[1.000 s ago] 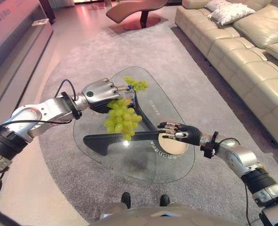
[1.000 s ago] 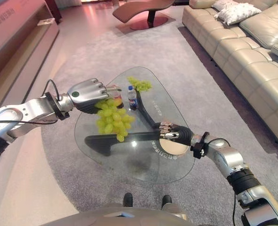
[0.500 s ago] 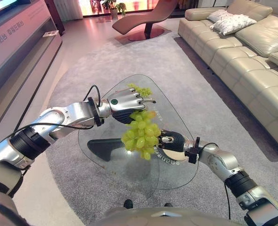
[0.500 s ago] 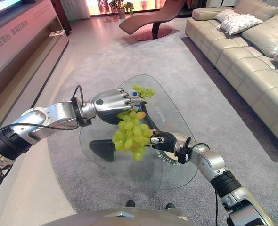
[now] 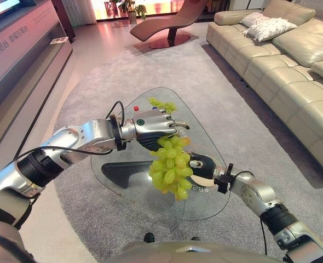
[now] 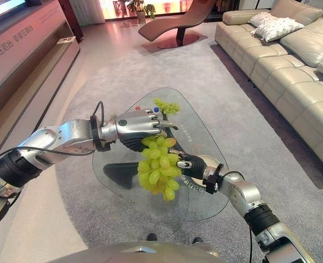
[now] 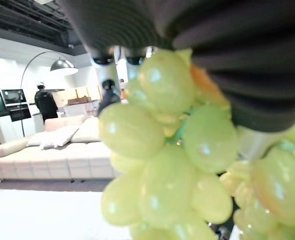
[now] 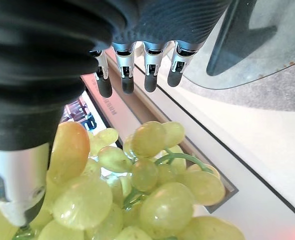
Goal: Pick up fruits into the plate
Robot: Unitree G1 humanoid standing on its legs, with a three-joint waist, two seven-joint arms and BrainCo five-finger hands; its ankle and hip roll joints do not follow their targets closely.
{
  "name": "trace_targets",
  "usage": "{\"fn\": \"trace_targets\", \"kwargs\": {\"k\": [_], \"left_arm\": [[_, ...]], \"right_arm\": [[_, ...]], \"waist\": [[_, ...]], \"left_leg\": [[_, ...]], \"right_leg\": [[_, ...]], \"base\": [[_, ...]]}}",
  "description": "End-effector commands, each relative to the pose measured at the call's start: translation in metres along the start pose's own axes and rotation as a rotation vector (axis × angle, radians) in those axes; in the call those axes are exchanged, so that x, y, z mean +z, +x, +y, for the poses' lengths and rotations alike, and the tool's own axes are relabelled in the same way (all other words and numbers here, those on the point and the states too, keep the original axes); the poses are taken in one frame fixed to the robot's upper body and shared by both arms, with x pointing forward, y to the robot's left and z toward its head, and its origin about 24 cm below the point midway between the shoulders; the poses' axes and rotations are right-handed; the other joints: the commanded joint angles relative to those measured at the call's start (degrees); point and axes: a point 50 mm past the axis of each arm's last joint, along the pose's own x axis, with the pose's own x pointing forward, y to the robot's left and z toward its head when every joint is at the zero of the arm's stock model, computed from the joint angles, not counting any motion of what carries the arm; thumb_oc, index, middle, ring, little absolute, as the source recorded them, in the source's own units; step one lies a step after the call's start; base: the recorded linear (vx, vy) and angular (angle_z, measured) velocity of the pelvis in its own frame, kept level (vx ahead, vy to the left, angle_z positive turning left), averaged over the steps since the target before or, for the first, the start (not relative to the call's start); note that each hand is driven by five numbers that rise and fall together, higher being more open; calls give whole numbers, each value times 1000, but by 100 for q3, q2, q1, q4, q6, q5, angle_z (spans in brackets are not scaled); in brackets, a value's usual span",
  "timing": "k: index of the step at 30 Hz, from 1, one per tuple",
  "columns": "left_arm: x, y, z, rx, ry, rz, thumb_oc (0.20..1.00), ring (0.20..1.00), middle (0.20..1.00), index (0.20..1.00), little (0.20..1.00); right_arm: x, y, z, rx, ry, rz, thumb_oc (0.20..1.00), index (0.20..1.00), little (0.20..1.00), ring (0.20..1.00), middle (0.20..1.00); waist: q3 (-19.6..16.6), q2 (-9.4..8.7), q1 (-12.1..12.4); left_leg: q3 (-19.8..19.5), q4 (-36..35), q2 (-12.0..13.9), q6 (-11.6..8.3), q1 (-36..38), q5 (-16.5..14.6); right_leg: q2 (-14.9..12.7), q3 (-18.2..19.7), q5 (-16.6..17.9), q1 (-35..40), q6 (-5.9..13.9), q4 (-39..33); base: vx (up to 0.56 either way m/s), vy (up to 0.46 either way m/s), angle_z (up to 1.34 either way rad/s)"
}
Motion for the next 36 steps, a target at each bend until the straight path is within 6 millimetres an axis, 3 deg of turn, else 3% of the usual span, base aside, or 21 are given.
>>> {"fn": "trace_targets", "kwargs": {"k": [1, 22, 32, 34, 36], "left_arm": [[-17, 4, 30, 135, -25, 55, 200, 200, 200, 200, 200], [-31, 15, 15, 117, -37, 152, 200, 200, 200, 200, 200], [-32, 15, 10, 98, -47, 168, 200, 200, 200, 200, 200], [-32, 16, 9, 96, -52, 164, 200, 200, 200, 200, 200], [-32, 16, 9, 95, -56, 161, 200, 200, 200, 200, 200]], "right_arm": [[17, 16, 21, 125, 6, -143, 1000, 1000, 1000, 1000, 1000], [10, 48, 94, 609, 249, -164, 1000, 1000, 1000, 1000, 1000], [15, 54, 108, 657, 272, -182, 1000, 1000, 1000, 1000, 1000], [16, 55, 108, 658, 276, -200, 200, 200, 200, 200, 200], [17, 55, 108, 652, 280, -207, 200, 200, 200, 200, 200]], "waist": [[-167, -177, 85], [-103, -157, 69], [-84, -143, 94], [-79, -141, 101], [-87, -141, 106]], "left_leg": [[298, 235, -139, 143, 451, -1250], [353, 157, -105, 122, 457, -1186], [331, 144, -109, 129, 451, -1177], [329, 143, -105, 126, 454, -1175], [325, 140, -104, 123, 453, -1173]], "right_leg": [[-273, -100, -509, 172, 399, 120], [-238, -43, -522, 150, 411, 87], [-219, -23, -528, 144, 396, 76], [-220, -32, -525, 149, 398, 74], [-220, -38, -525, 152, 399, 69]], "base": [[0, 0, 0], [-10, 0, -2], [0, 0, 0], [0, 0, 0], [0, 0, 0]]}}
